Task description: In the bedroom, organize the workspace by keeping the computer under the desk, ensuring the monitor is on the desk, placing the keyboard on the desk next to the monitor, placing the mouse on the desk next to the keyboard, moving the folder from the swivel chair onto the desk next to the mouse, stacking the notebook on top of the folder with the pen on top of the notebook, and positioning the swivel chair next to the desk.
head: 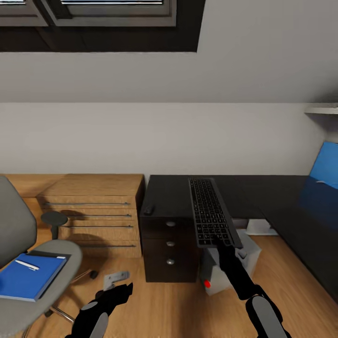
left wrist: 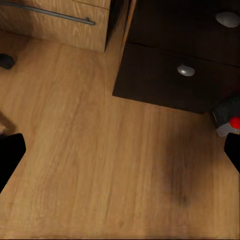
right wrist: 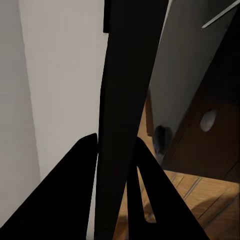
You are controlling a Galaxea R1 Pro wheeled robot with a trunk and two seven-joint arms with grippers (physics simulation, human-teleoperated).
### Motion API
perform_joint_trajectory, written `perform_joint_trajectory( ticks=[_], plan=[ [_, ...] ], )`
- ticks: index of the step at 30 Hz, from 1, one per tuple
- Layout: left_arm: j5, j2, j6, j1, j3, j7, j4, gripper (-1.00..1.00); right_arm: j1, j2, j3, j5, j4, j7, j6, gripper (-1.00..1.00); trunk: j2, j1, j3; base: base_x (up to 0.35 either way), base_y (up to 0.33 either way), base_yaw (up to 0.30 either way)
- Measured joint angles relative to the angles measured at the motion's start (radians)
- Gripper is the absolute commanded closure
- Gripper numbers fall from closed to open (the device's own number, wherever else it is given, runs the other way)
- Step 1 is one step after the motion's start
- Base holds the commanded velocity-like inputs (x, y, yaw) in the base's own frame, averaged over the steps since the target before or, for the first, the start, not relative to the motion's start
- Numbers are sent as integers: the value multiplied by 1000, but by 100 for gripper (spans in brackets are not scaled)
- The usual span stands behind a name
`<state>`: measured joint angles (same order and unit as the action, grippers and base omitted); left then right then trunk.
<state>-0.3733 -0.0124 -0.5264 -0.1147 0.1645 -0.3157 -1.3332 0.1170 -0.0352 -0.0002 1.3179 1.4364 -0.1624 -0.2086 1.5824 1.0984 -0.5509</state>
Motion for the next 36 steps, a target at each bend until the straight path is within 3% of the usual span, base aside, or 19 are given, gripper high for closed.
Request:
perform_joint_trajectory(
  ticks=[17, 36],
  plan=[
    [0, 0, 0, 0, 0, 1, 0, -100, 0, 5, 3, 1, -28, -8, -6, 100, 0, 0, 0, -249, -248, 0],
    [0, 0, 0, 0, -3, 1, 1, -100, 0, 1, 7, 2, -25, -10, -6, 100, 0, 0, 0, -305, -115, 0]
  ],
)
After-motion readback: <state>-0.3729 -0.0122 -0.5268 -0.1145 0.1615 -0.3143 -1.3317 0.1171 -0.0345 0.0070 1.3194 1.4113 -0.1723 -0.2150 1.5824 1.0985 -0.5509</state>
